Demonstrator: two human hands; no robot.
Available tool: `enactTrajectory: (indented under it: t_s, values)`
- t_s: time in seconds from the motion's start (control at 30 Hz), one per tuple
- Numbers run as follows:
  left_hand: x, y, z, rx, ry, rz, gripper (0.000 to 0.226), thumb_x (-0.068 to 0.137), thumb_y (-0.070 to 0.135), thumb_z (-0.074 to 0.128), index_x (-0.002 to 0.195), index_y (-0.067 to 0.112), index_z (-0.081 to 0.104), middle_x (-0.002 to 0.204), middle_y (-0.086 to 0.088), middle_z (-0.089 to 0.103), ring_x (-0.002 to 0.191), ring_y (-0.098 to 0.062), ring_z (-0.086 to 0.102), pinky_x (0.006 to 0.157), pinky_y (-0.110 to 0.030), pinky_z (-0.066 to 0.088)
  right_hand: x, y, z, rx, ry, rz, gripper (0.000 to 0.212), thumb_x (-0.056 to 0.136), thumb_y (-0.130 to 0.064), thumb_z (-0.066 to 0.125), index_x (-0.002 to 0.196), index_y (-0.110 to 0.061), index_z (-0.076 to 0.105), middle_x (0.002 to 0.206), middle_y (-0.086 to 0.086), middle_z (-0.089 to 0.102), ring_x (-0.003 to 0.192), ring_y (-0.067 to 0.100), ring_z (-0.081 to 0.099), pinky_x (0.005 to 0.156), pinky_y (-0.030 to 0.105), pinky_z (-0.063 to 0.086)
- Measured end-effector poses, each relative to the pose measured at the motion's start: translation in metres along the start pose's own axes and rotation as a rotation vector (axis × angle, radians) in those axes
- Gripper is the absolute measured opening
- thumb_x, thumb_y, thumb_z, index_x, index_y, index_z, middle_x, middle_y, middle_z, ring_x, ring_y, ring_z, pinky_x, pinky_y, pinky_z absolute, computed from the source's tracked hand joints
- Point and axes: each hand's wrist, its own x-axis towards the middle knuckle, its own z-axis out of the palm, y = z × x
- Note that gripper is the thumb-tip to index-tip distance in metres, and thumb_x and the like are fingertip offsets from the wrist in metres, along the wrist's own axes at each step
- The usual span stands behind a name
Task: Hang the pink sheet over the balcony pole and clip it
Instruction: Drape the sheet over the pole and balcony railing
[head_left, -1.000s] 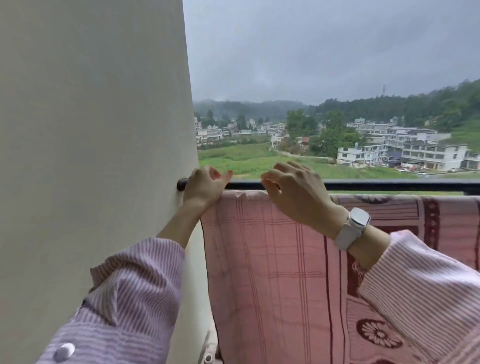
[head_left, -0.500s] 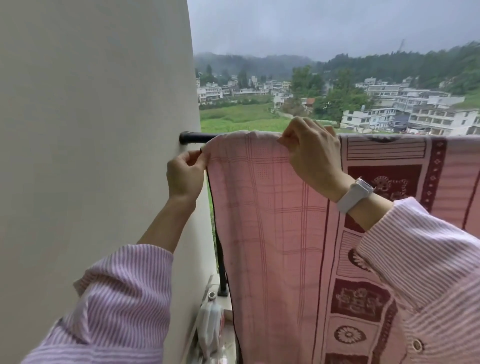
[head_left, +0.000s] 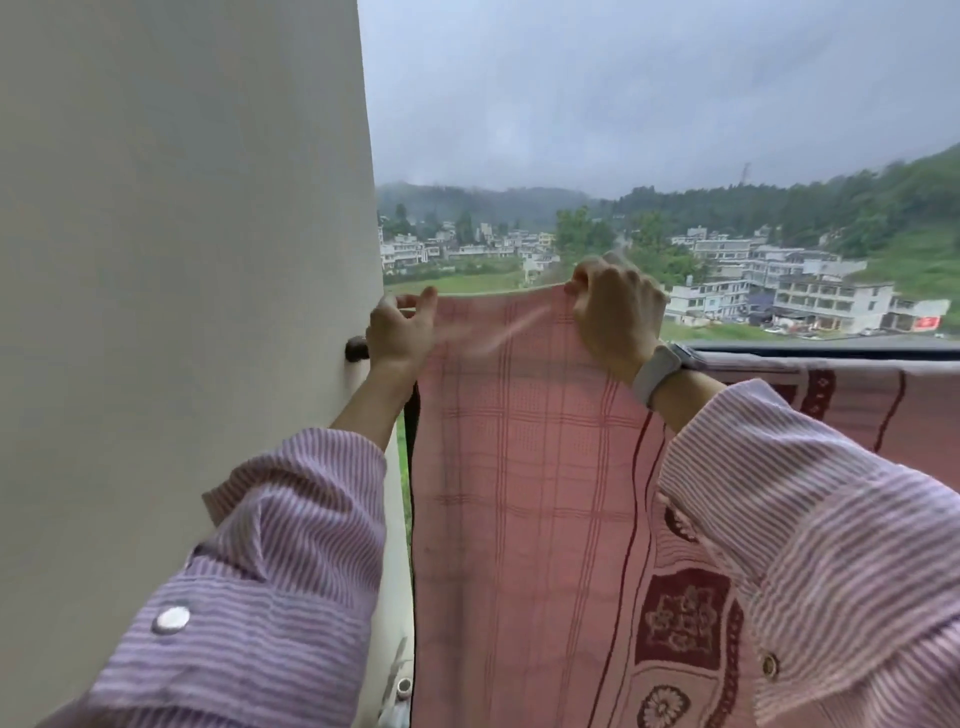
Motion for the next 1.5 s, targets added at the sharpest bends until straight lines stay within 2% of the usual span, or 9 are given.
enactTrajectory:
  t_s: [0.13,0.23,0.47,0.87,1.07,1.2,1.27,1.4,1.5]
  values:
    - [-0.046,-0.024,0.008,0.323,-0.011,0.486,0.065,0.073,0.061,0.052,0.122,0.018,0.05,0.136,-0.012,0.037,0.124,-0.026,0.037,0.097,-0.042,0.031,0.0,0.008,0.004,-0.056,-0.209,-0.004,0.018,0.088,-0.023,0.055,0.095,-0.014,0.069,0.099,0.008,0.068,0.089,0.025,0.061,0.072,0.027,0.038]
    - [-0.055,-0.036,0.018,0.426,-0.06,0.807,0.041,0.074,0.046,0.059,0.105,0.019,0.064,0.115,-0.002,0.062,0.109,-0.023,0.054,0.095,-0.037,0.032,-0.01,0.008,0.001,0.031,-0.242,-0.096,0.018,0.088,-0.021,0.054,0.094,-0.013,0.069,0.096,0.007,0.068,0.086,0.024,0.06,0.073,0.029,0.042]
    - [-0.045,-0.035,0.015,0.366,-0.05,0.904,0.027,0.078,0.034,0.058,0.092,0.016,0.072,0.092,0.003,0.072,0.091,-0.014,0.061,0.085,-0.027,0.04,-0.078,0.061,-0.02,-0.017,-0.012,-0.469,0.045,0.078,-0.035,0.065,0.116,-0.015,0.052,0.105,0.005,0.062,0.097,0.018,0.045,0.084,0.032,0.03]
    - [-0.025,0.032,0.027,0.301,0.189,0.743,0.017,0.091,0.016,0.052,0.095,0.006,0.065,0.093,-0.011,0.067,0.08,-0.029,0.062,0.069,-0.028,0.04,-0.024,0.076,-0.055,0.137,0.137,-0.363,0.031,0.088,-0.029,0.047,0.085,-0.01,0.071,0.08,0.004,0.071,0.063,0.02,0.064,0.057,0.02,0.044]
    - [0.039,0.065,0.034,0.72,0.245,1.039,0.015,0.089,0.021,0.055,0.089,0.007,0.061,0.083,-0.014,0.065,0.063,-0.034,0.064,0.052,-0.036,0.048,0.055,0.085,-0.049,-0.054,0.117,-0.391,0.037,0.09,-0.034,0.037,0.088,-0.012,0.067,0.082,0.008,0.068,0.05,0.027,0.062,0.047,0.031,0.052]
    - [0.058,0.068,0.051,1.094,-0.047,0.797,0.023,0.087,0.032,0.055,0.107,0.02,0.06,0.121,-0.006,0.052,0.113,-0.029,0.046,0.09,-0.043,0.037,0.073,0.095,-0.031,-0.174,-0.048,-0.42,0.032,0.093,-0.033,0.041,0.094,-0.014,0.067,0.093,0.007,0.07,0.068,0.029,0.067,0.062,0.039,0.056]
    - [0.039,0.066,0.056,0.913,-0.264,0.671,0.026,0.088,0.037,0.052,0.11,0.024,0.058,0.129,-0.002,0.048,0.116,-0.024,0.046,0.097,-0.043,0.036,0.067,0.103,-0.017,-0.21,-0.228,-0.364,0.025,0.094,-0.031,0.044,0.101,-0.024,0.067,0.106,0.003,0.068,0.089,0.027,0.065,0.079,0.038,0.052]
    - [-0.028,0.044,0.054,0.73,-0.636,0.69,0.033,0.091,0.049,0.037,0.09,0.026,0.061,0.09,0.004,0.065,0.08,-0.012,0.059,0.068,-0.028,0.047,0.053,0.105,-0.003,-0.286,-0.566,-0.273,0.023,0.091,-0.032,0.048,0.108,-0.031,0.063,0.116,0.002,0.064,0.102,0.023,0.059,0.086,0.035,0.047]
    - [-0.046,0.018,0.041,0.79,-0.32,0.823,0.05,0.093,0.052,0.024,0.064,0.024,0.054,0.057,0.008,0.049,0.055,-0.011,0.046,0.051,-0.026,0.032,0.046,0.101,-0.012,-0.175,-0.671,-0.219,0.031,0.089,-0.026,0.055,0.12,-0.023,0.057,0.125,0.003,0.059,0.11,0.021,0.056,0.094,0.033,0.045]
